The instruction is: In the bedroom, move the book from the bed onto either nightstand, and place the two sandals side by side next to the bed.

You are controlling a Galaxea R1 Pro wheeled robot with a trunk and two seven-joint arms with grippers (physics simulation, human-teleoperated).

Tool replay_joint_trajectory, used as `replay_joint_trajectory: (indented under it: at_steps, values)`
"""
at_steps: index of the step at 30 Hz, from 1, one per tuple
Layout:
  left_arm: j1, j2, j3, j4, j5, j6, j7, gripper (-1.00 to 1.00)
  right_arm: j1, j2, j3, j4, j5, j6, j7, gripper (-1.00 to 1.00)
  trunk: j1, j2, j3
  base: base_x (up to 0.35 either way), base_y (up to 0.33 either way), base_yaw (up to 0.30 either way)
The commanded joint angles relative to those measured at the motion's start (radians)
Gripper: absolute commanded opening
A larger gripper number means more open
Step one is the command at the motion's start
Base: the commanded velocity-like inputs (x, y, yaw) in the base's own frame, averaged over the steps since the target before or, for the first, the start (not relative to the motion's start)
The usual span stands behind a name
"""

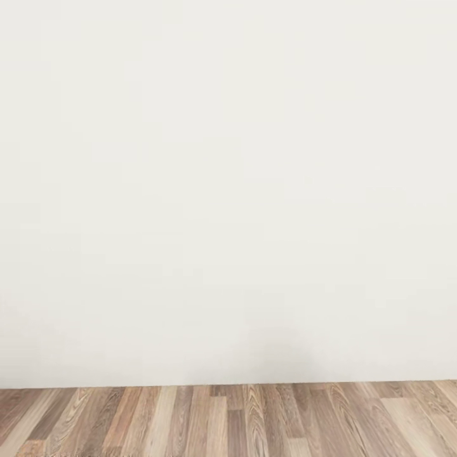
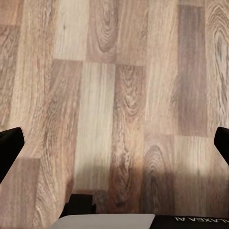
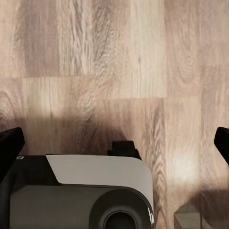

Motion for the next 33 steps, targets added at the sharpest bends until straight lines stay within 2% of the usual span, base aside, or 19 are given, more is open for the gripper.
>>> replay_joint_trajectory:
  at_steps: [1, 21, 33]
  values:
    - [0.0, -0.001, 0.001, -0.001, 0.007, -0.001, -0.001, 1.0, 0.0, 0.0, -0.002, -0.001, 0.001, -0.001, -0.002, 1.0, 0.0, 0.0, -0.001, 0.038, -0.02, 0.292]
    - [0.0, -0.001, 0.001, -0.001, 0.007, -0.001, -0.001, 1.0, 0.0, 0.0, -0.002, -0.001, 0.001, -0.001, -0.002, 1.0, 0.0, 0.0, -0.001, 0.006, -0.002, 0.293]
    - [0.0, 0.0, 0.003, -0.001, 0.009, -0.001, 0.0, 1.0, 0.0, 0.0, -0.001, -0.001, 0.001, -0.001, -0.002, 1.0, 0.0, 0.0, -0.001, 0.26, 0.0, 0.293]
